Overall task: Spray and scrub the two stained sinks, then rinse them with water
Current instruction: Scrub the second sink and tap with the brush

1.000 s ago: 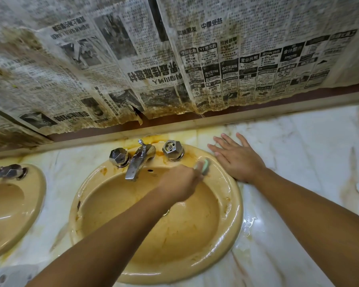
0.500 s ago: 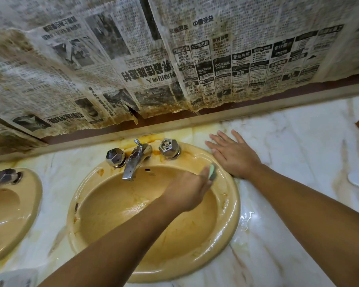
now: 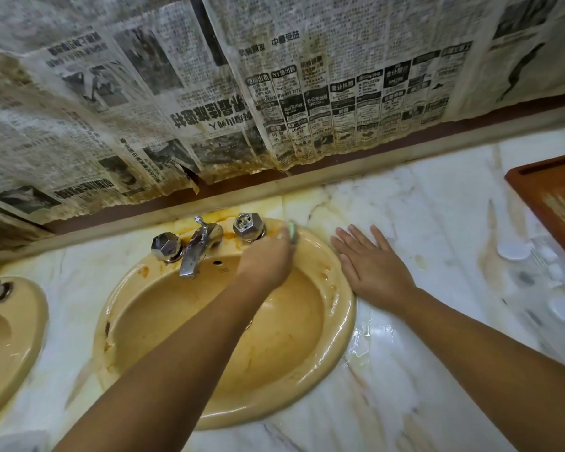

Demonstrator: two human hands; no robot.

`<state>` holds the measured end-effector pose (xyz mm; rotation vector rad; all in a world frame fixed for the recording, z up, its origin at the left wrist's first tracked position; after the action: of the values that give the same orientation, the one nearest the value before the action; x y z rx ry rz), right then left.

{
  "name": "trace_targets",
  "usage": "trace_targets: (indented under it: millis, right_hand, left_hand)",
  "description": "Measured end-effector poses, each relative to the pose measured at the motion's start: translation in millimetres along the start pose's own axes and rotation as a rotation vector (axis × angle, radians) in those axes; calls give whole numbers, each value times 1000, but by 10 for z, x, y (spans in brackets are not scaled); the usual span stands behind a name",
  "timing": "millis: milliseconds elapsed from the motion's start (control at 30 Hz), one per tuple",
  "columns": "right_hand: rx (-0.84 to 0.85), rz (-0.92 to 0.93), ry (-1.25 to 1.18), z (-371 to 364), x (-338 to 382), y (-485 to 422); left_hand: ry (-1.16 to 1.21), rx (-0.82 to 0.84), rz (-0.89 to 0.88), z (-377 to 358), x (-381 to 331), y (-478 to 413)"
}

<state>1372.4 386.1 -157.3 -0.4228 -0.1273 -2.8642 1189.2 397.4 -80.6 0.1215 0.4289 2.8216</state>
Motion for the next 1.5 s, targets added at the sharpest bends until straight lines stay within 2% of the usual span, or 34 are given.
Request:
trace_targets:
  millis: [100, 133, 233, 267, 367, 400, 433, 533, 567, 667, 700, 833, 867, 1000, 1167, 1300, 1367, 1500]
  right_hand:
    - [2, 1, 16, -5, -14, 61]
    - [0, -2, 18, -9, -33, 97]
    - [-31, -20, 73, -51, -118, 286]
    - [-46, -30, 96, -66, -141, 366]
    - [-92, -82, 118, -92, -134, 600]
    - [-107, -94, 119, -97, -114, 669]
    - [-113, -101, 120, -111, -89, 738]
    - [-117, -100, 126, -155, -58, 878]
    - [-121, -93, 125, -152, -58, 891]
    - [-123, -83, 126, -138, -71, 891]
    - [-122, -82, 124, -138, -69, 893]
    - [-118, -90, 111, -146, -67, 935]
    - [-127, -98, 105, -140, -67, 952]
    - [-125, -128, 103, -174, -42, 1053]
    - [-111, -140, 90, -185, -38, 1065]
    - [-129, -147, 82, -193, -7, 1210]
    - [-125, -167, 83, -220, 28, 1258]
    - [-110, -179, 98, -229, 42, 1262]
  left_hand:
    - [-89, 81, -345, -213, -663, 287]
    - [-95, 93, -355, -237, -636, 289]
    - [-25, 56, -124, -59, -193, 9]
    - [-32, 62, -127, -39, -234, 41]
    - [-53, 89, -412, -271, -800, 461]
    - [-42, 101, -458, -350, -867, 579]
    - [-36, 80, -428, -372, -818, 590]
    - [-11, 10, -190, -231, -589, 311]
    - [-28, 13, -201, -216, -670, 343]
    - [-86, 80, -416, -367, -1003, 741]
    - [-83, 110, -430, -405, -969, 819]
    - [-38, 31, -202, -254, -701, 451]
    - [-9, 24, -192, -235, -747, 470]
    - [-12, 122, -377, -428, -1000, 996]
    - [-16, 30, -194, -206, -901, 508]
    - [-66, 96, -342, -377, -1108, 1100]
    - [-58, 79, -305, -407, -1040, 1160]
    - [2, 21, -204, -310, -1083, 740]
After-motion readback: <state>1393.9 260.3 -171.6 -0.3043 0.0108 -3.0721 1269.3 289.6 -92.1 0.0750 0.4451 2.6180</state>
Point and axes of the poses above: each hand's wrist, its own y-axis away from the middle knuckle, its own z-axis out of the back of the hand, x = y × z, the point moved 7 cm from there along -y, towards the middle knuckle, and after that the axes turned 11 degrees about -z, right-handed, at the moved point
